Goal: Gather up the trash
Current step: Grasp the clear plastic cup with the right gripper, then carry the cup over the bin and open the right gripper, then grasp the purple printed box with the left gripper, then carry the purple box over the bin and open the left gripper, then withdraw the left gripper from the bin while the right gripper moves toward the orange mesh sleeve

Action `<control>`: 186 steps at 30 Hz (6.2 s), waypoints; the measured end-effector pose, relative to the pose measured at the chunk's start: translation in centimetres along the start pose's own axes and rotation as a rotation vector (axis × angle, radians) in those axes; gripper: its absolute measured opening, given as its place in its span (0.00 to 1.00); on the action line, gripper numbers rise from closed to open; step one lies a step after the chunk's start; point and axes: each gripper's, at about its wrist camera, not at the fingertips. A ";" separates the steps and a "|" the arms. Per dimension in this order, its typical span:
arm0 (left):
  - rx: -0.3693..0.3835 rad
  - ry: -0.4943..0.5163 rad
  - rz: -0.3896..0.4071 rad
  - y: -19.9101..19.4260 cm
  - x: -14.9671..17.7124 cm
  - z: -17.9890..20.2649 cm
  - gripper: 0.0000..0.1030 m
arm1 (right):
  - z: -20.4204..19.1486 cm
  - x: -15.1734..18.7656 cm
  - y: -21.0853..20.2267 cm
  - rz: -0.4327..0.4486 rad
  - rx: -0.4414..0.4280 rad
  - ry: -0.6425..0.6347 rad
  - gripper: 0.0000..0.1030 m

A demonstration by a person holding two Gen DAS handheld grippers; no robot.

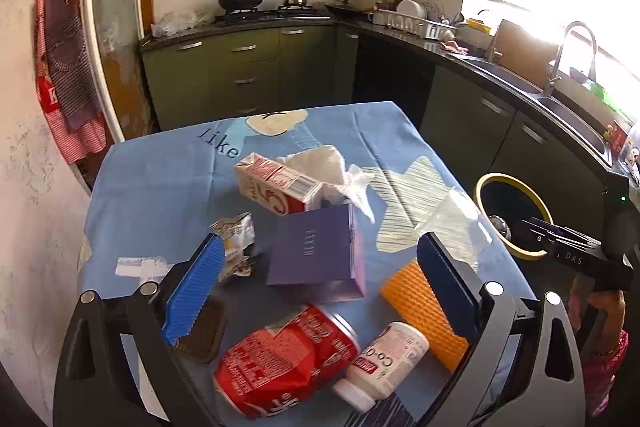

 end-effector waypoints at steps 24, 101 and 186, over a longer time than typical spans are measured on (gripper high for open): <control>-0.014 -0.111 -0.048 1.4 3.3 -5.2 0.95 | -6.5 -2.4 9.1 -0.224 0.061 -0.251 0.56; 0.196 -0.047 -0.425 14.0 -2.6 -0.6 0.95 | 7.4 1.2 0.3 0.014 0.354 0.193 0.67; 0.352 0.420 -0.174 6.4 -10.9 26.0 0.92 | 12.9 6.4 -5.8 0.100 0.361 0.361 0.67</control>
Point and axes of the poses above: each gripper's, at about its wrist camera, not at the fingertips, and y roughly the way its jaws point, z to its right, x to its underside, and after that the axes turned 10 degrees about -z, right-handed
